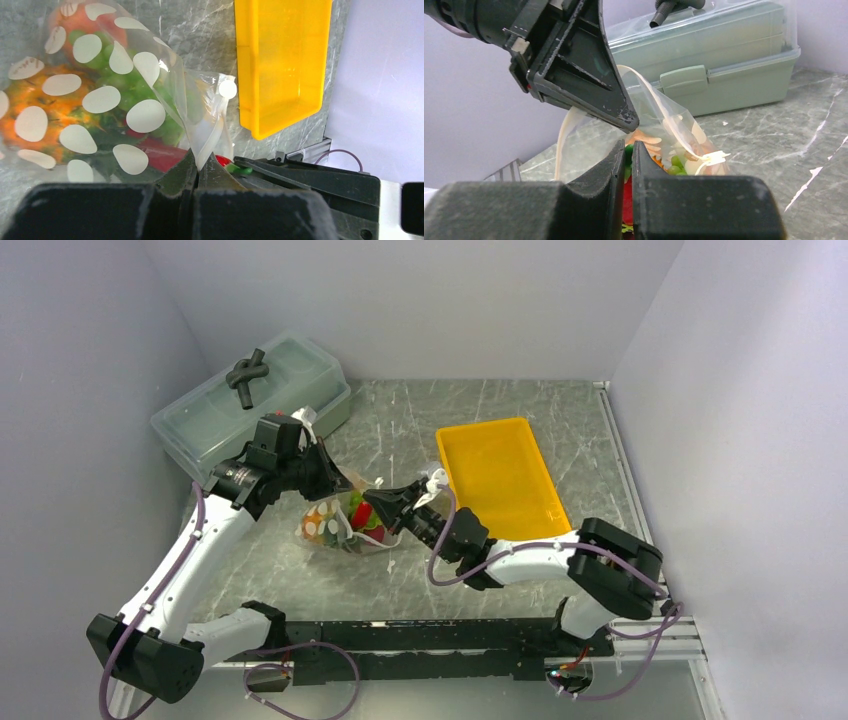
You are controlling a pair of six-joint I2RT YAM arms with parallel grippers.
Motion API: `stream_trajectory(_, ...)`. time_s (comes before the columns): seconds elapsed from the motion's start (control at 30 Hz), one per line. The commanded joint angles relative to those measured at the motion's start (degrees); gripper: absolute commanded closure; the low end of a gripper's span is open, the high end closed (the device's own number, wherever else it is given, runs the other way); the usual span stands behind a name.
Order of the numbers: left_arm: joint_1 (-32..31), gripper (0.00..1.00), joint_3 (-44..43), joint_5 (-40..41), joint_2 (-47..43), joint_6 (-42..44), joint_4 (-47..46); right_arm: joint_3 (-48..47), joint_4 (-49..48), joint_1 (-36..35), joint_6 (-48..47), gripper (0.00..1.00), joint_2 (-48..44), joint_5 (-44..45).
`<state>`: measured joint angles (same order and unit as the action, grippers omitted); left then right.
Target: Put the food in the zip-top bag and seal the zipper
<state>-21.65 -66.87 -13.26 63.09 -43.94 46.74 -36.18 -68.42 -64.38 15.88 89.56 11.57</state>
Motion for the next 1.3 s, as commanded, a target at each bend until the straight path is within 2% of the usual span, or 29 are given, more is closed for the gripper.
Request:
stream_trajectory(0.0, 0.1, 1.00, -2.7, -1.2, -1.1, 1.0, -3.5, -0.7, 5.4, -0.5, -1.6, 0.89, -4.8, -0.2)
stream_trajectory(0.07, 0.1, 1.00, -2.5, -1.1, -1.1, 1.1, -3.6, -0.9, 8.7, -0.6, -2.2, 0.88, -6.6, 0.9)
stream_trajectory(0.27, 0.1, 1.00, -2.1, -1.7, -0.9, 1.2, -4.1, -4.6, 29.1, -0.6, -3.5, 0.88, -12.3, 2.4)
stream_trajectory(0.5, 0.1, 1.00, -1.5, -2.3, -0.4, 1.3, -5.0, -4.5, 40.8, -0.6, -3.4, 0.88, -19.1, 2.4)
stream_trajectory(1.0, 0.2, 1.00, -1.2, -3.6, 0.7, 3.7, -5.0, -19.3, 72.1, -0.6, -3.4, 0.88, -26.6, 2.4)
stream_trajectory(1.13, 0.2, 1.00, -0.8, -4.5, 0.7, 4.1, -5.1, -22.4, 77.3, -0.6, -3.4, 0.88, -26.0, 2.4)
stream_trajectory(1.27, 0.2, 1.00, -0.8, -5.2, 1.0, 4.4, -5.4, -22.4, 78.4, -0.6, -3.4, 0.88, -25.4, 2.4)
